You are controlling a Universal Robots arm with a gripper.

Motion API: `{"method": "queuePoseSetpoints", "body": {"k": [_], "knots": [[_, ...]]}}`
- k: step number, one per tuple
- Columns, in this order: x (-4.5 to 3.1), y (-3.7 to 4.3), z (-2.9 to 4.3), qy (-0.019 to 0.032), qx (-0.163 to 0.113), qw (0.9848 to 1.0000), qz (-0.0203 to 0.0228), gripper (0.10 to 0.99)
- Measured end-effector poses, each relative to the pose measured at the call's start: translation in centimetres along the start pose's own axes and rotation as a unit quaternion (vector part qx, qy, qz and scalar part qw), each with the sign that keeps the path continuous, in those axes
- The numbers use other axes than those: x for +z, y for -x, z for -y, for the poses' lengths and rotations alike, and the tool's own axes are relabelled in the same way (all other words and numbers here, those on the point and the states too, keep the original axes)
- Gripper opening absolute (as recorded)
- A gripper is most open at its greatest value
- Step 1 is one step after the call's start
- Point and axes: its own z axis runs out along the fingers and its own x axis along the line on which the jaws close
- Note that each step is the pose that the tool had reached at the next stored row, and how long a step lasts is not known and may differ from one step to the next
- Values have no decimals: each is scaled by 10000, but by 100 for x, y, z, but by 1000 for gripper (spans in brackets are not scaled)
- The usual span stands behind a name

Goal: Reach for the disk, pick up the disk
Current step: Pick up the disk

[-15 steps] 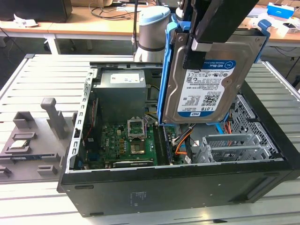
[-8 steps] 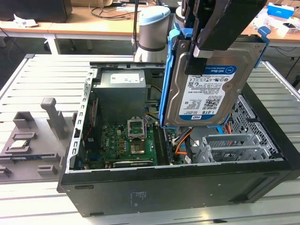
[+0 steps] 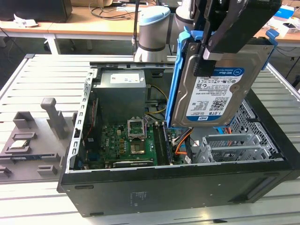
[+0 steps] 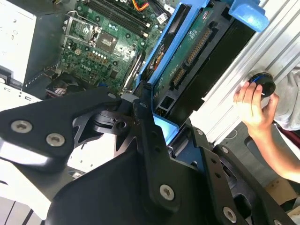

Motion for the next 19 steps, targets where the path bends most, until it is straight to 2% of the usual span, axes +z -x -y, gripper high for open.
{"method": "queuePoseSetpoints", "body": {"k": [11, 19], "knots": [[15, 4, 193, 0, 0, 10000, 0, 365], [23, 6, 300, 0, 0, 10000, 0, 365]]}}
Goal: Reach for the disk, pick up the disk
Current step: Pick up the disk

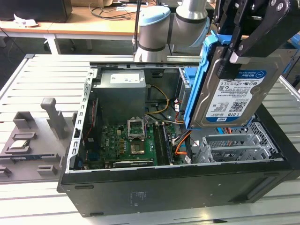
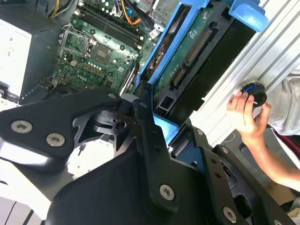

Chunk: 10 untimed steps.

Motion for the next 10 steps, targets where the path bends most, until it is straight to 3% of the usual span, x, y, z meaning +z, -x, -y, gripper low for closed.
{"method": "queuePoseSetpoints", "body": {"k": [10], "knots": [[11, 2, 133, 0, 0, 10000, 0, 365]]}}
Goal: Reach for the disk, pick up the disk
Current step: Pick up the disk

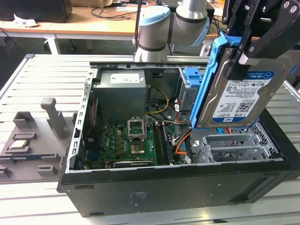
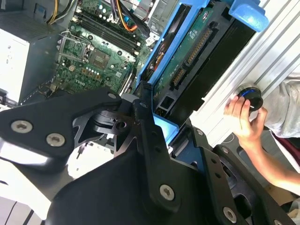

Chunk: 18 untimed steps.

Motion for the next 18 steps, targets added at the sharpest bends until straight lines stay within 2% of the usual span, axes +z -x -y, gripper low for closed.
{"method": "queuePoseSetpoints", "body": {"k": [7, 18], "knots": [[13, 2, 91, 0, 0, 10000, 1, 365], [39, 4, 190, 0, 0, 10000, 0, 365]]}}
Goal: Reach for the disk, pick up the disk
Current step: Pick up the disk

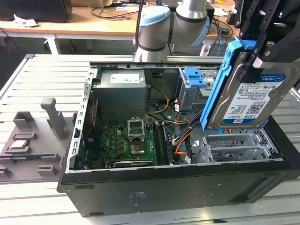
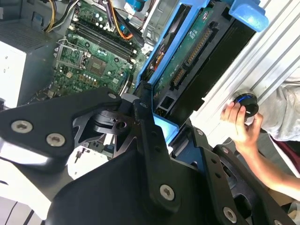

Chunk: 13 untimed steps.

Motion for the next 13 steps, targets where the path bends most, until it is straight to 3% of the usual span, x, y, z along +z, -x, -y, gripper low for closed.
{"method": "queuePoseSetpoints", "body": {"k": [13], "knots": [[122, 2, 111, 0, 0, 10000, 0, 365]]}}
